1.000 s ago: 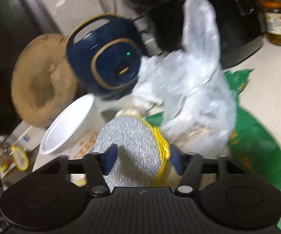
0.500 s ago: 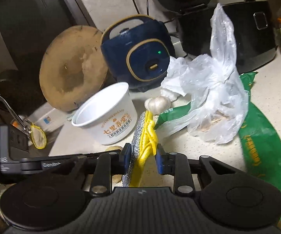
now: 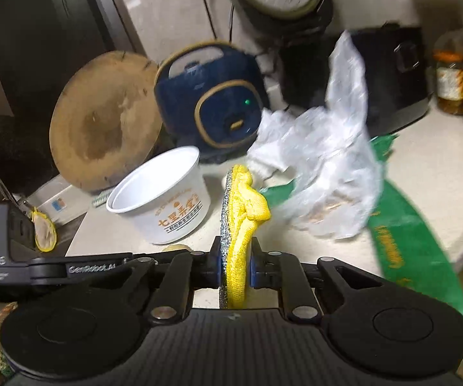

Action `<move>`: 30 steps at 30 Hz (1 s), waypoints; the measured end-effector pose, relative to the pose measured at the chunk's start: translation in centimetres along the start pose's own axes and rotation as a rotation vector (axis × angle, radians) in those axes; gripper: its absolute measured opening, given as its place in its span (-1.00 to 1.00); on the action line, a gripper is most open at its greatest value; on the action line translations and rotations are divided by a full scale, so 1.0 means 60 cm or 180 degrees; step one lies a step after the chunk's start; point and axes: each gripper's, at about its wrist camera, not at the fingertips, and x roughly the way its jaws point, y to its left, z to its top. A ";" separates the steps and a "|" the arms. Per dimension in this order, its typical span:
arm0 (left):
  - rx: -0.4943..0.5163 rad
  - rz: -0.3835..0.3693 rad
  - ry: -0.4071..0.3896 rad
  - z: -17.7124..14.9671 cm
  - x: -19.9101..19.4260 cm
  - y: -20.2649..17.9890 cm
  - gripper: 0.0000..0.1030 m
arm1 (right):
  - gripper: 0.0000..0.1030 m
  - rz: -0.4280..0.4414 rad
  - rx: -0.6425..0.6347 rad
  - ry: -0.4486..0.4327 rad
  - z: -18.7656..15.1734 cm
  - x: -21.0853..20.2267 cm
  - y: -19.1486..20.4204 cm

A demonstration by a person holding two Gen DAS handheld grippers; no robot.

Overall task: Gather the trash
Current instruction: 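Carry the ginger and scrubber pad down into the trash bin and open both grippers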

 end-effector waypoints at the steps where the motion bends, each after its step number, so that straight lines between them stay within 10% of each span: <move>1: -0.0001 -0.0010 -0.0006 0.000 0.000 0.000 -0.22 | -0.72 -0.0043 0.0000 -0.0053 -0.004 -0.015 -0.002; 14: 0.0564 -0.0357 -0.0247 -0.036 -0.044 -0.101 -0.22 | -0.72 -0.0900 0.0034 -0.0449 -0.152 -0.200 -0.093; 23: 0.0739 -0.0994 0.0546 -0.197 0.031 -0.185 -0.22 | -0.72 -0.1106 0.0690 -0.0185 -0.254 -0.229 -0.212; 30: 0.0678 -0.0654 0.1722 -0.393 0.255 -0.150 -0.22 | -0.72 -0.1465 0.0963 0.0010 -0.384 -0.229 -0.268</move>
